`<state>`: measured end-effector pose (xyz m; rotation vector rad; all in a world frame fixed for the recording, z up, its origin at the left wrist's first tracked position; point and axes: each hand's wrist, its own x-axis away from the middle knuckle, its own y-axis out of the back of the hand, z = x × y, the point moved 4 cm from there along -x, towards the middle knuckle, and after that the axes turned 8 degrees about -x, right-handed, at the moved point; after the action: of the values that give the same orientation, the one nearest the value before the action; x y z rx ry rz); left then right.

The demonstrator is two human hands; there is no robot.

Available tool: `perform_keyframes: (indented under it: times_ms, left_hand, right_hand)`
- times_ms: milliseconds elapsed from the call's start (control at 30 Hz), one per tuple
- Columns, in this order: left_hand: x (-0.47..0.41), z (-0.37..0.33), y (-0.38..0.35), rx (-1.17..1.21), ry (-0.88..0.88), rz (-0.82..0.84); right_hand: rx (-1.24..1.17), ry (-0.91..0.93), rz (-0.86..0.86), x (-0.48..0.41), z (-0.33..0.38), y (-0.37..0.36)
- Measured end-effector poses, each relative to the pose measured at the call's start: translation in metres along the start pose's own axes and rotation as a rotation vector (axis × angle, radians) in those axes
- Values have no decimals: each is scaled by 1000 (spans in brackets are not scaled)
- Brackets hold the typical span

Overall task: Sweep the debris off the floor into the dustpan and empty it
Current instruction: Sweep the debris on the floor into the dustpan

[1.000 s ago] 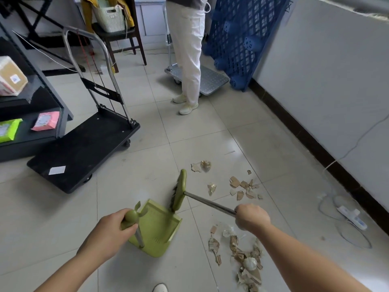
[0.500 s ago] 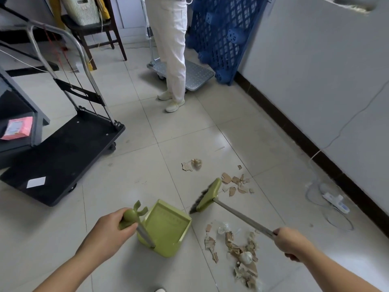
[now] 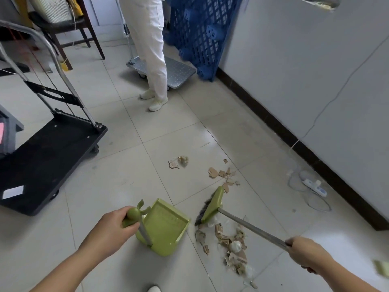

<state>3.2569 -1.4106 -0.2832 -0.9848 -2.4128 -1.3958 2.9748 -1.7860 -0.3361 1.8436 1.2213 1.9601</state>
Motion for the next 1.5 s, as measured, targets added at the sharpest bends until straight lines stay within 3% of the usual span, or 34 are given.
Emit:
perform_keyframes:
  times_ms: [767,1500]
  left_hand:
    - [-15,-24,-30,-107,-101,106]
    - [-46,-35,0,-135,-109,69]
  right_hand:
    - [144,68,-96,-2,26,30]
    - [108,207,-210,-13,116,44]
